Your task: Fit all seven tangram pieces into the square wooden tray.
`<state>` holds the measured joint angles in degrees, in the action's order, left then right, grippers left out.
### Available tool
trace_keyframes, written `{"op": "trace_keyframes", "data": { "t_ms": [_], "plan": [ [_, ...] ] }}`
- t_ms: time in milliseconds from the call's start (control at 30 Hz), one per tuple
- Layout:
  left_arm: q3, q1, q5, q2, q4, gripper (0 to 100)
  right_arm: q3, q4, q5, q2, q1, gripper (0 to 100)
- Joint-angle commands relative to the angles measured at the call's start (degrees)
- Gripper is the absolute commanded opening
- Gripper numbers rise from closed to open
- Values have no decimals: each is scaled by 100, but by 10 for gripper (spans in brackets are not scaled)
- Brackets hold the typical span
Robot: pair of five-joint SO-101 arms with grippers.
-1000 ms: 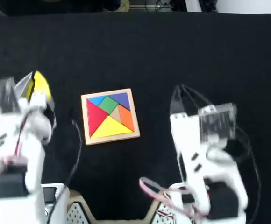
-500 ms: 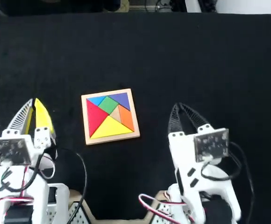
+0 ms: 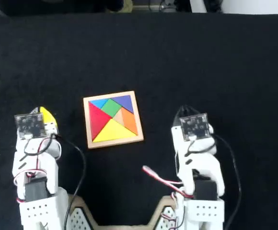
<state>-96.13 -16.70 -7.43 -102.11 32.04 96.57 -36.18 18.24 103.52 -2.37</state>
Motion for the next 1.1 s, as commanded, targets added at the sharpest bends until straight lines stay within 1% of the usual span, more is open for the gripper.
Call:
{"op": "trace_keyframes", "data": {
  "t_ms": [0,100,167,233,300,400,467,533,633,767,833,900,1067],
  "plan": [
    [-127,-75,-316,-53,536,55,4,-404,97,391,-114,11],
    [-127,-13,-281,-18,1064,55,4,-633,62,391,-44,11],
    [-127,22,-281,-35,1688,55,4,-818,53,347,-9,11],
    [-127,13,-299,-53,2426,55,4,-1319,53,347,26,11],
    [-127,-13,-281,-70,2840,55,4,-1908,53,365,211,11],
    [-127,13,-255,-70,3007,51,4,-2743,44,391,484,11],
    [-127,13,-255,-70,3138,51,4,-3200,-202,391,844,11],
    [-127,101,-264,-62,3270,53,4,-3481,-571,391,1363,11],
    [-127,708,-264,-62,3508,51,4,-3508,-1160,391,2215,11],
    [-127,1569,-264,-62,3947,51,4,-3604,-1679,391,3033,11],
    [-127,1569,-255,-62,4000,51,4,-3842,-1749,391,3103,11],
    [-127,1411,-237,-62,4000,51,4,-3780,-1767,338,2927,11],
    [-127,1068,615,-62,4009,50,4,-3780,-1776,338,2646,11]
  ]
}}
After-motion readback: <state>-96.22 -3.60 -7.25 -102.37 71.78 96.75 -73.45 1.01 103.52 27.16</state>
